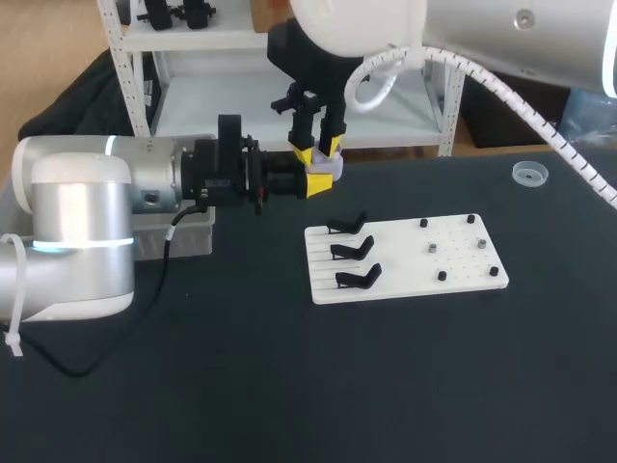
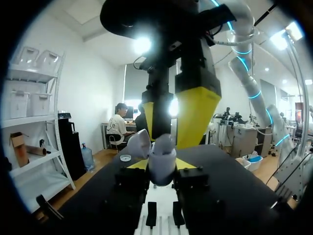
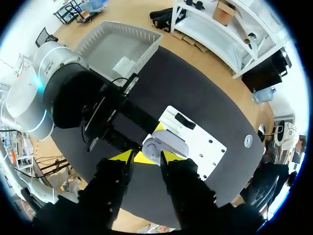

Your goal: Pick up each earbud case from the left stands, insert the matching earbuds, close the lid, and place the case in the box.

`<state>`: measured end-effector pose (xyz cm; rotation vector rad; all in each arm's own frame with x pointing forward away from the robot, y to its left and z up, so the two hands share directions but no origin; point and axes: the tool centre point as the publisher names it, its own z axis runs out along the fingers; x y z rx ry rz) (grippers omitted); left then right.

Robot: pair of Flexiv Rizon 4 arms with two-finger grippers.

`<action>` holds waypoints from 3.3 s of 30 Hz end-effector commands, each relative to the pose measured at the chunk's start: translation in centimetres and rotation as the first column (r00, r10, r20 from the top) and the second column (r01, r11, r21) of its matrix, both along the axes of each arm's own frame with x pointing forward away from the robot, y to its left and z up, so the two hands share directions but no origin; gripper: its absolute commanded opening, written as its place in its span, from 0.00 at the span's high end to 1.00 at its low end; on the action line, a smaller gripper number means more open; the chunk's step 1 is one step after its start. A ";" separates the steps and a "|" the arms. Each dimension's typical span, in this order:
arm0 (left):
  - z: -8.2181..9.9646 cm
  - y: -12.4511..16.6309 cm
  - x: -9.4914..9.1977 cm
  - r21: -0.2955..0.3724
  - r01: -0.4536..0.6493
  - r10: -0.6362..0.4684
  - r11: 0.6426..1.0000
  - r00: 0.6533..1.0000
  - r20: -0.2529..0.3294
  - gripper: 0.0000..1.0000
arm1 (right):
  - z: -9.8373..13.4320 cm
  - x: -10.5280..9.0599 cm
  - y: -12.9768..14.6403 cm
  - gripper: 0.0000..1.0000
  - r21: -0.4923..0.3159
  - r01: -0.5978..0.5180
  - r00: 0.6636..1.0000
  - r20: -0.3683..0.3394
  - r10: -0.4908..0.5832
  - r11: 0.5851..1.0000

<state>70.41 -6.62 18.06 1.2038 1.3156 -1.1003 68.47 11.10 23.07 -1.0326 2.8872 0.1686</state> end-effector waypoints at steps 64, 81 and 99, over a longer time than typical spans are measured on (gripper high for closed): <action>0.8 0.8 0.1 0.005 -0.007 0.007 1.000 1.000 0.017 1.00 | 1.9 1.1 -7.1 0.63 0.333 0.420 0.895 0.005 -0.447 0.844; 7.0 18.8 2.5 0.108 -0.190 0.177 0.976 0.977 0.119 1.00 | -1.8 -4.2 -11.3 0.00 0.430 0.672 0.707 -0.130 -0.695 0.603; -0.4 33.3 9.9 0.255 -0.213 0.221 0.943 0.975 -0.003 1.00 | -2.2 -5.2 -10.8 0.00 0.432 0.707 0.668 -0.147 -0.730 0.560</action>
